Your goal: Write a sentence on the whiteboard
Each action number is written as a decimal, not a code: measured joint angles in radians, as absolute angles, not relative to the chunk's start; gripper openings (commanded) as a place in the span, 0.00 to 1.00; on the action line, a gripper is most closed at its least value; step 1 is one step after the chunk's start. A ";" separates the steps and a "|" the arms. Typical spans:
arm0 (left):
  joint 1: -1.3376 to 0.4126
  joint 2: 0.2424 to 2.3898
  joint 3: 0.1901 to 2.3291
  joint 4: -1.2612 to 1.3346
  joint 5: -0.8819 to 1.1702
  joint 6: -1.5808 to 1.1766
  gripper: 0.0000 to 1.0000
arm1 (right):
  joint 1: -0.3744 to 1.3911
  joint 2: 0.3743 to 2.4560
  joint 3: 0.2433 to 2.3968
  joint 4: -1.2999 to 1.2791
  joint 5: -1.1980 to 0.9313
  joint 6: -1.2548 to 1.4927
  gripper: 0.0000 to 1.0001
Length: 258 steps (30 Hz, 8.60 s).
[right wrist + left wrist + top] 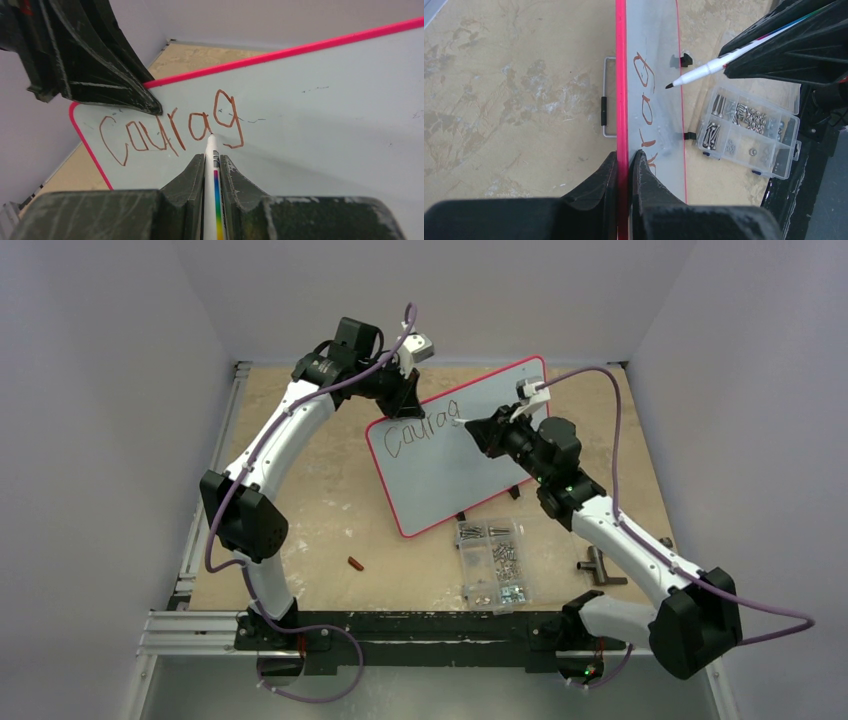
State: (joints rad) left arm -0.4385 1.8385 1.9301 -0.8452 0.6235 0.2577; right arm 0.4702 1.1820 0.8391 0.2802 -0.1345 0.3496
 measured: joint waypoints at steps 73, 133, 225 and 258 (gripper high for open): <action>-0.436 1.844 1.934 -0.853 0.614 0.255 0.00 | 0.419 1.258 0.888 0.367 -0.033 0.362 0.00; -0.440 1.803 1.895 -0.838 0.622 0.245 0.00 | 0.421 0.962 0.809 0.217 0.070 0.371 0.00; -0.421 1.703 1.759 -0.776 0.594 0.200 0.00 | 0.384 1.254 0.910 0.377 0.091 0.295 0.00; -0.427 1.702 1.763 -0.783 0.587 0.200 0.00 | 0.384 1.258 0.931 0.381 0.035 0.339 0.00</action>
State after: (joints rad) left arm -0.4267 1.7016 1.7634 -0.7830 0.5873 0.2001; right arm 0.3840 1.2579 0.9310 0.3813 0.0345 0.3393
